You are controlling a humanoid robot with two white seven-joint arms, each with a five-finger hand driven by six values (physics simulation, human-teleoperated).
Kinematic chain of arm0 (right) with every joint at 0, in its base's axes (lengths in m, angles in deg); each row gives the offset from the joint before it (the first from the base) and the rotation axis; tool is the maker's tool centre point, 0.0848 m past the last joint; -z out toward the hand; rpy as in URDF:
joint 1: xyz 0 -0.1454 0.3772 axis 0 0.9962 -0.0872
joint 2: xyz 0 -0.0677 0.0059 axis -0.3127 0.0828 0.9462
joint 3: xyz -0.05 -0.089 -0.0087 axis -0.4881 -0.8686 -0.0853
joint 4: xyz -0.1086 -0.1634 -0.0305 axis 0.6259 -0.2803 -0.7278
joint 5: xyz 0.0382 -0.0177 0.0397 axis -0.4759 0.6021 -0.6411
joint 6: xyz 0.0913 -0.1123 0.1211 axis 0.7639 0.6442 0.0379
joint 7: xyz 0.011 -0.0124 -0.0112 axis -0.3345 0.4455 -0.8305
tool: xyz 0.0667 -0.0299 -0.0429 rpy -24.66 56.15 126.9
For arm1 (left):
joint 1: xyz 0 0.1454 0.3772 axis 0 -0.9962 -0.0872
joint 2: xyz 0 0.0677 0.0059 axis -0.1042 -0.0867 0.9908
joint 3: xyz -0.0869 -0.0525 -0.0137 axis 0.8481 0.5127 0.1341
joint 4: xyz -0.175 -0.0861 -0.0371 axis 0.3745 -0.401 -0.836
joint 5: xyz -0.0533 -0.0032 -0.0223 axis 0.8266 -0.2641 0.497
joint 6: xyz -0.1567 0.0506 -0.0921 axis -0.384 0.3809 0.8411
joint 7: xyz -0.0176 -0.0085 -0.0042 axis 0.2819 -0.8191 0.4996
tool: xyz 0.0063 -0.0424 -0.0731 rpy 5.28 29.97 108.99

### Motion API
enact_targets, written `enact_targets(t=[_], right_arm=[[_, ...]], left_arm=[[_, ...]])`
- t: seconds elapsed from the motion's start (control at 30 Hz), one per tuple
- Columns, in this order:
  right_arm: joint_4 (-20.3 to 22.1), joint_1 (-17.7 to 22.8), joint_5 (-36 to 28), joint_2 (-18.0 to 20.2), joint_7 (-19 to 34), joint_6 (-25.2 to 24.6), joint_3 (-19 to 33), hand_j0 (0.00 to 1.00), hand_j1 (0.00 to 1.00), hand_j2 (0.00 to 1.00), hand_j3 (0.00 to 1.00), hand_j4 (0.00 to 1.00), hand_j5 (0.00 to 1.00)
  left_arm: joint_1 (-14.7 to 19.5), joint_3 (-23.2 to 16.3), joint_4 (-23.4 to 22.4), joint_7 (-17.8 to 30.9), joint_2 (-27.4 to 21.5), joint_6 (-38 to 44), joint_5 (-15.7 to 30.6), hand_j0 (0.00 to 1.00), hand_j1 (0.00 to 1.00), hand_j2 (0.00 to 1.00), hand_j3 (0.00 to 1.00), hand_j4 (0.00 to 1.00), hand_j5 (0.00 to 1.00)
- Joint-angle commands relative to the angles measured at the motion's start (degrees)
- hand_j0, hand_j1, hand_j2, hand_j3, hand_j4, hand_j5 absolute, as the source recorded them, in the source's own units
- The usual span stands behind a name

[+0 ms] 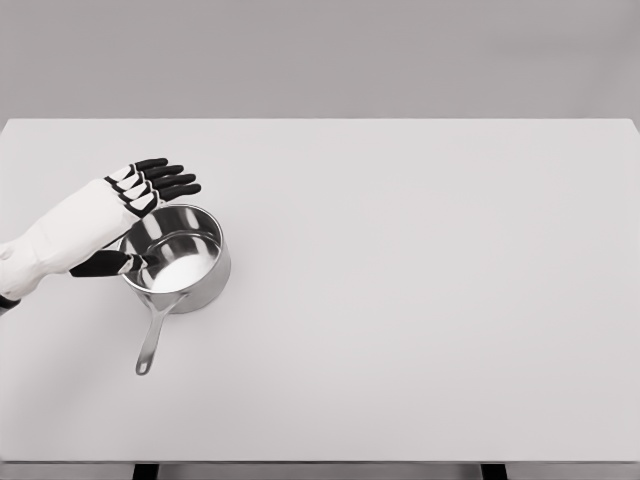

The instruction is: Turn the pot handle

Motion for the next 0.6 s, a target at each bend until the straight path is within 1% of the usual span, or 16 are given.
enact_targets(t=[0.0, 0.1, 0.2, 0.23, 0.3, 0.33, 0.37, 0.4, 0.43, 0.47, 0.5, 0.53, 0.57], right_arm=[[0.0, 0.0, 0.01, 0.0, 0.01, 0.0, 0.0, 1.0, 1.0, 1.0, 1.0, 1.0, 1.0], [0.0, 0.0, 0.01, 0.0, 0.01, 0.0, 0.0, 1.0, 1.0, 1.0, 1.0, 1.0, 1.0], [0.0, 0.0, 0.01, 0.0, 0.01, 0.0, 0.0, 1.0, 1.0, 1.0, 1.0, 1.0, 1.0], [0.0, 0.0, 0.01, 0.0, 0.01, 0.0, 0.0, 1.0, 1.0, 1.0, 1.0, 1.0, 1.0], [0.0, 0.0, 0.01, 0.0, 0.01, 0.0, 0.0, 1.0, 1.0, 1.0, 1.0, 1.0, 1.0], [0.0, 0.0, 0.01, 0.0, 0.01, 0.0, 0.0, 1.0, 1.0, 1.0, 1.0, 1.0, 1.0], [0.0, 0.0, 0.01, 0.0, 0.01, 0.0, 0.0, 1.0, 1.0, 1.0, 1.0, 1.0, 1.0], [0.0, 0.0, 0.01, 0.0, 0.01, 0.0, 0.0, 1.0, 1.0, 1.0, 1.0, 1.0, 1.0], [0.0, 0.0, 0.01, 0.0, 0.01, 0.0, 0.0, 1.0, 1.0, 1.0, 1.0, 1.0, 1.0], [0.0, 0.0, 0.01, 0.0, 0.01, 0.0, 0.0, 1.0, 1.0, 1.0, 1.0, 1.0, 1.0], [0.0, 0.0, 0.01, 0.0, 0.01, 0.0, 0.0, 1.0, 1.0, 1.0, 1.0, 1.0, 1.0], [0.0, 0.0, 0.01, 0.0, 0.01, 0.0, 0.0, 1.0, 1.0, 1.0, 1.0, 1.0, 1.0], [0.0, 0.0, 0.01, 0.0, 0.01, 0.0, 0.0, 1.0, 1.0, 1.0, 1.0, 1.0, 1.0]], left_arm=[[0.0, 0.03, 0.01, -0.03, -0.12, 0.02, 0.39, 1.0, 1.0, 1.0, 1.0, 1.0, 1.0], [0.0, 0.2, 0.01, -0.03, -0.21, 0.02, 0.31, 1.0, 1.0, 1.0, 1.0, 1.0, 1.0], [0.96, -0.24, 0.1, -0.03, -1.7, 0.02, 0.66, 1.0, 1.0, 1.0, 1.0, 1.0, 1.0], [2.11, -0.32, 0.01, -0.03, -1.97, 0.02, 0.39, 1.0, 1.0, 1.0, 1.0, 1.0, 1.0], [3.43, 0.38, 0.01, 2.51, -2.05, 0.02, 0.22, 1.0, 1.0, 1.0, 1.0, 1.0, 1.0], [4.3, 0.47, 0.1, 4.62, -2.05, 0.02, 0.48, 1.0, 1.0, 1.0, 1.0, 1.0, 1.0], [4.75, 0.73, 0.01, 8.13, -1.97, 0.02, 0.74, 1.0, 1.0, 1.0, 1.0, 1.0, 1.0], [5.18, 2.13, 0.01, 11.82, -1.7, 0.02, 1.45, 1.0, 1.0, 1.0, 1.0, 1.0, 1.0], [5.19, 2.75, 0.01, 12.88, -1.96, 0.02, 2.15, 1.0, 1.0, 1.0, 1.0, 1.0, 1.0], [5.27, 3.02, 0.01, 14.81, -2.58, 0.02, 3.99, 1.0, 1.0, 1.0, 1.0, 1.0, 1.0], [7.2, 2.23, 0.01, 15.78, -4.68, 0.02, 4.52, 1.0, 1.0, 1.0, 1.0, 1.0, 1.0], [8.08, 1.09, 0.1, 15.79, -5.74, 0.02, 4.79, 1.0, 1.0, 1.0, 1.0, 1.0, 1.0], [9.66, -1.72, 0.1, 15.79, -6.54, 0.02, 5.32, 1.0, 1.0, 1.0, 1.0, 1.0, 1.0]])
